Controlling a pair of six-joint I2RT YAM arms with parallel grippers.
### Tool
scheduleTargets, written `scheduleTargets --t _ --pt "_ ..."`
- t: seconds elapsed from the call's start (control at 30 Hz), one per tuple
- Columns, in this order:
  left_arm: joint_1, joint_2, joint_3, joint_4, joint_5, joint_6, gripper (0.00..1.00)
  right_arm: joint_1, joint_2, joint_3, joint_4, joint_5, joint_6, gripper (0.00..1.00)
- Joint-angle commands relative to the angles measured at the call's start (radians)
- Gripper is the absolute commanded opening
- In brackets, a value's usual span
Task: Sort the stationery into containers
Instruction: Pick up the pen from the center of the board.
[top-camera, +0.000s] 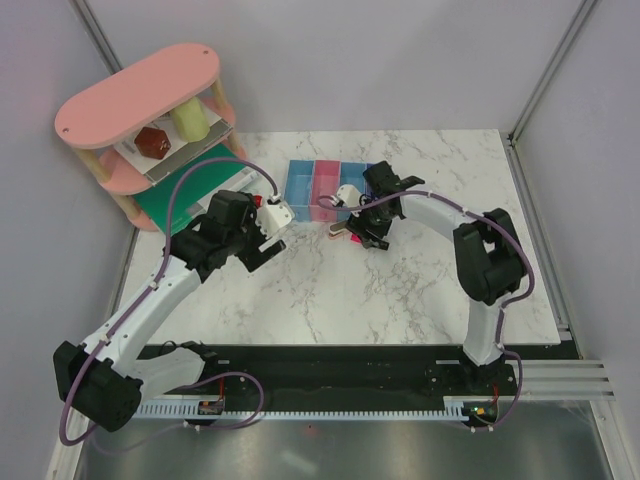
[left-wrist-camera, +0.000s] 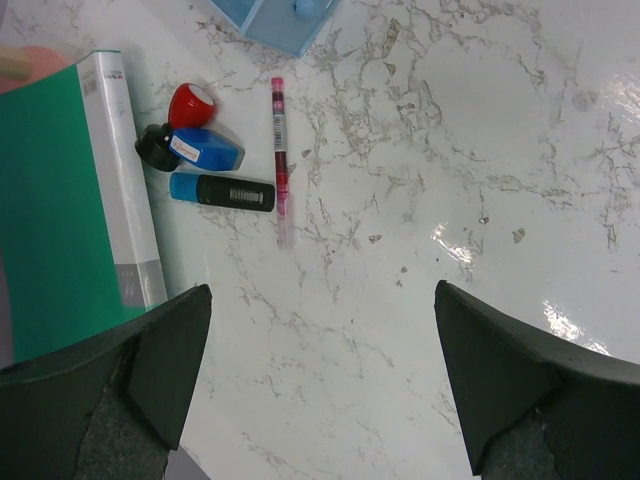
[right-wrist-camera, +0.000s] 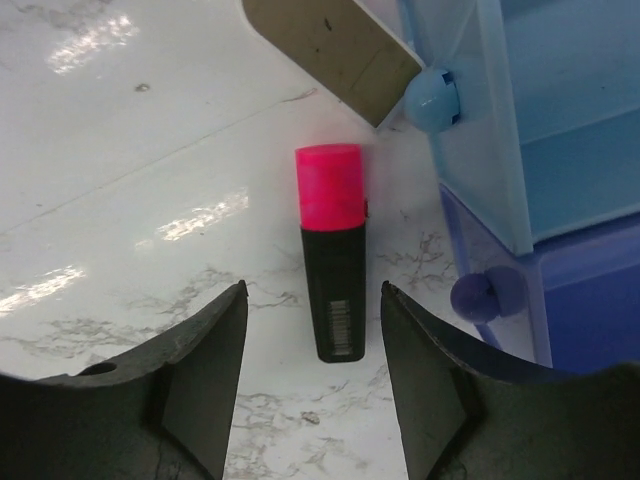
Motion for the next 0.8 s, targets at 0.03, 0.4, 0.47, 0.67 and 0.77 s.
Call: scheduleTargets --t 0.03,0.4,0.47,0.67,0.77 --pt "0.005 -0.034 0.022 -0.023 0.005 0.049 1.0 0.0 0.121 0.088 -0.027 0.06 -0.097 0.64" --pt "0.016 -0.019 0.028 -0.035 0.004 0.079 1.0 0.0 0.163 0.051 -0.034 0.022 -0.074 0.24" --pt "0.019 -0.01 0.035 -0.034 0.007 0.084 1.0 0.0 0.141 -0.001 -0.027 0.013 -0.059 0.18" --pt "0.028 0.01 0.035 -0.031 0.013 0.081 1.0 0.0 0.039 -0.081 -0.014 -0.033 0.085 0.0" --pt "0.03 0.012 0.002 -0.021 0.013 0.081 1.0 0.0 -0.037 -0.069 -0.016 -0.07 0.165 0.0"
